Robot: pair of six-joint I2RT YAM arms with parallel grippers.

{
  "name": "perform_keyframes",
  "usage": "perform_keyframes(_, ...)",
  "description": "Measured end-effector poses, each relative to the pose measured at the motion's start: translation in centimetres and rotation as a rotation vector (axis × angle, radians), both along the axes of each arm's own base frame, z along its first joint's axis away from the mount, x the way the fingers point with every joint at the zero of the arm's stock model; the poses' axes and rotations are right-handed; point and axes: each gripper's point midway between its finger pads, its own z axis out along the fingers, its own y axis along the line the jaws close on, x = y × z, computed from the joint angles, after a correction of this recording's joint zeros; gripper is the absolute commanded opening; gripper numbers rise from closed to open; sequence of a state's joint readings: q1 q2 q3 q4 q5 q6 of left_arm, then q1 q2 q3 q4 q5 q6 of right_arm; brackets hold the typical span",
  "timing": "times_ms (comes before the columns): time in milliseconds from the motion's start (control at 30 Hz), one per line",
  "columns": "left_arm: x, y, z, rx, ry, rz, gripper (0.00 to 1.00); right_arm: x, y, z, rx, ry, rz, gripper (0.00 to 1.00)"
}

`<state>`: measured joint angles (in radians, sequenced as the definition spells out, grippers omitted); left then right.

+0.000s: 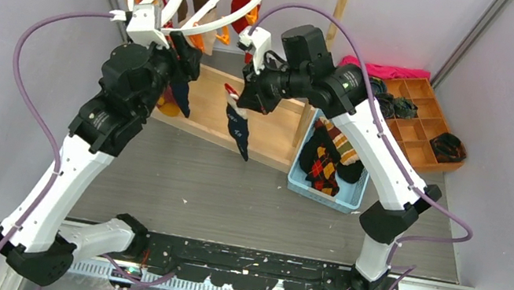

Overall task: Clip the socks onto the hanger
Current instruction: Open the clamp at the hanger.

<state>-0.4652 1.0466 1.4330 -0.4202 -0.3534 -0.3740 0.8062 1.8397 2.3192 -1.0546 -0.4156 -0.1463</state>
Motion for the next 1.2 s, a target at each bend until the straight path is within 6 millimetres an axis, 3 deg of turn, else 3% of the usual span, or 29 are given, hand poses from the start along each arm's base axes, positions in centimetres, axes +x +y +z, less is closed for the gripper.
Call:
perform_keyframes(233, 1.2, -0.3, -0.9, -0.019, 0.001, -0.017, 0.54, 0.3, 0.3, -0.7, -0.011, 0.013, 0.0, 0.01)
perform_keyframes(600, 3.3, -0.6, -0.5, -0.061, -0.035, -0.026, 0.52, 0.3, 0.5, -0.3, 0.001, 0.007, -0.001, 0.01)
perform_keyframes(1200, 4.2, -1.1, 0.3, -0.112, -0.106, -0.032, 0.48, 0.3, 0.5, -0.1, 0.007, 0.009, -0.005, 0.01)
